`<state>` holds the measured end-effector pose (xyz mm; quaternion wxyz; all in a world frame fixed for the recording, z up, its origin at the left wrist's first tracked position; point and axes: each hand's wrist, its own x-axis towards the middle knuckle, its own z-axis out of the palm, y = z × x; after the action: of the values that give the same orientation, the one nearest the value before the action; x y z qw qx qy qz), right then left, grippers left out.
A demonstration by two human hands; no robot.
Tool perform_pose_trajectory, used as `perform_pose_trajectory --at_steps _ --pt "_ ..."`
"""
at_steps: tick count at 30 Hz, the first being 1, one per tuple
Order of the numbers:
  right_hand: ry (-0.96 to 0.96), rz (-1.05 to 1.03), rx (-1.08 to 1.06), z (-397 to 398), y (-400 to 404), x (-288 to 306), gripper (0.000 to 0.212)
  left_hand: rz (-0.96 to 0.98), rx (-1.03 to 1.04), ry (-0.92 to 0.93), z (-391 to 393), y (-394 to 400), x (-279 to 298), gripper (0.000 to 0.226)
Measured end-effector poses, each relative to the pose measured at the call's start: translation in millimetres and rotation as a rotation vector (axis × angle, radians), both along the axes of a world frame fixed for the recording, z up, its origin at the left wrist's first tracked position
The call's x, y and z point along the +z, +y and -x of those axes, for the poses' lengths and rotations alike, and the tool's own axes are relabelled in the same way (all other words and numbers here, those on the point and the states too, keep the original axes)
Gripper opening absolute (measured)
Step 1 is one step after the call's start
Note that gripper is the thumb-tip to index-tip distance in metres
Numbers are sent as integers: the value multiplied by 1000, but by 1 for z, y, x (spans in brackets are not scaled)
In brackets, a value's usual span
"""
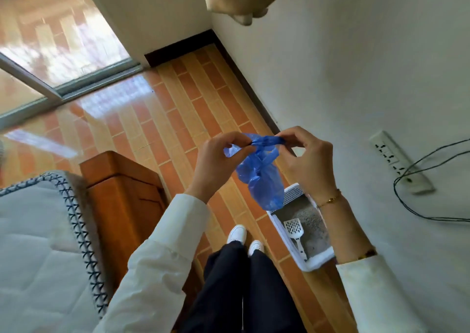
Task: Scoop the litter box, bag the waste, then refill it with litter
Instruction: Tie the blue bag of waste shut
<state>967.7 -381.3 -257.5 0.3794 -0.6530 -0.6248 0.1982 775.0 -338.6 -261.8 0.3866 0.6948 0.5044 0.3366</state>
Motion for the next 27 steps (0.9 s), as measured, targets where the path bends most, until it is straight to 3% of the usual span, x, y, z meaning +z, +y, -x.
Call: perform_pose_trajectory --at_steps 9,17,27 --pt "23 -36 128 32 -30 114 16 -85 82 -4 42 -49 122 5" --pt "84 -27 266 63 -16 140 16 -145 242 -1 70 -64 147 4" --pt "85 -22 480 121 82 149 15 -192 416 43 122 -4 148 9"
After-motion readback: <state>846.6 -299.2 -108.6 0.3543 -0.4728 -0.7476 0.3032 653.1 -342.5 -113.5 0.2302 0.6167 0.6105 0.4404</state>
